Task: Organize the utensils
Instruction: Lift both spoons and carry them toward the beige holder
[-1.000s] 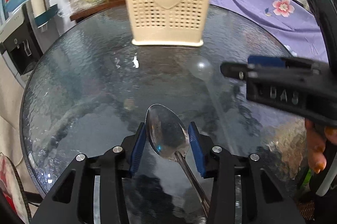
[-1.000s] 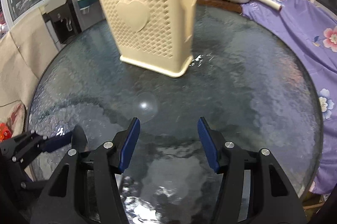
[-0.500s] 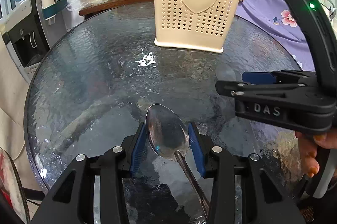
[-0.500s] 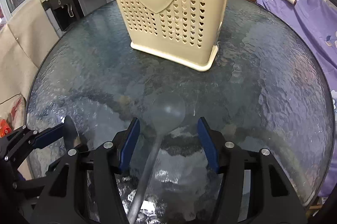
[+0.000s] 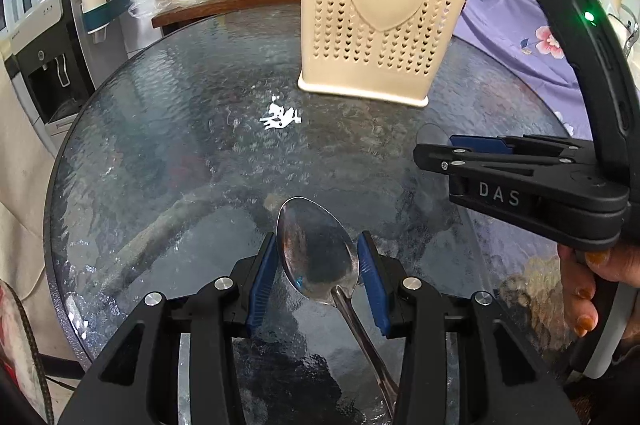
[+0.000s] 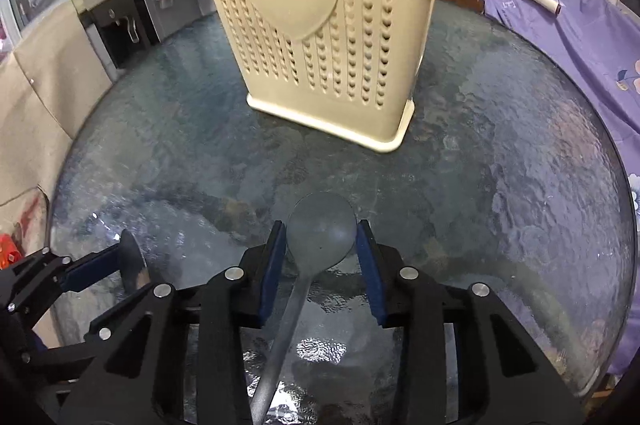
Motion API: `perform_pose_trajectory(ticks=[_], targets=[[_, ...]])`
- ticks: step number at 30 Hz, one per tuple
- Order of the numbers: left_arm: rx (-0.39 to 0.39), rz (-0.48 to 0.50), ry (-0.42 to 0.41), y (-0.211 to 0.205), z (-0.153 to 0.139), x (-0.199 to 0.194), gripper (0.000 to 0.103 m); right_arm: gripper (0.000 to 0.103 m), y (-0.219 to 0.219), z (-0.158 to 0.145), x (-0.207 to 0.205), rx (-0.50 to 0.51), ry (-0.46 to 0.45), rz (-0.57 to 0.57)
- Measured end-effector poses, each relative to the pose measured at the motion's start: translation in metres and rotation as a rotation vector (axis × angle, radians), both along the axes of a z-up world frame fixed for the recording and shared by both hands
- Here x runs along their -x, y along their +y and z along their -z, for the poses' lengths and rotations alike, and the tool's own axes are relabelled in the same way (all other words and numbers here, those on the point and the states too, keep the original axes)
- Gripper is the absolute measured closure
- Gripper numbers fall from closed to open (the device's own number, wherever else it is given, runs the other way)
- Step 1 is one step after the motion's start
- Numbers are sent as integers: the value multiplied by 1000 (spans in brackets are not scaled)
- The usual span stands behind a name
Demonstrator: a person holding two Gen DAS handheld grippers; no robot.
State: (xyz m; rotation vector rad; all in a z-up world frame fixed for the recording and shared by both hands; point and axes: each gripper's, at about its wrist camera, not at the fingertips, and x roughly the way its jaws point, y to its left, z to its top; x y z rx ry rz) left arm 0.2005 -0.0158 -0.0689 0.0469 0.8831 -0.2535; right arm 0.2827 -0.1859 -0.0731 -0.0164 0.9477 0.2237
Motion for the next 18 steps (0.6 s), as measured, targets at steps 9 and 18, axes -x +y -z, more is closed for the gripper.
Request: perform_pose_trajectory(ticks=[9,18], targets=[[46,5,-112,0,-34,6,64,66,-21,-51,29,-62,-160,-9],[100,35,-211,-4,-71,14,68,66,-33,-99,58,-95,-294,-37]])
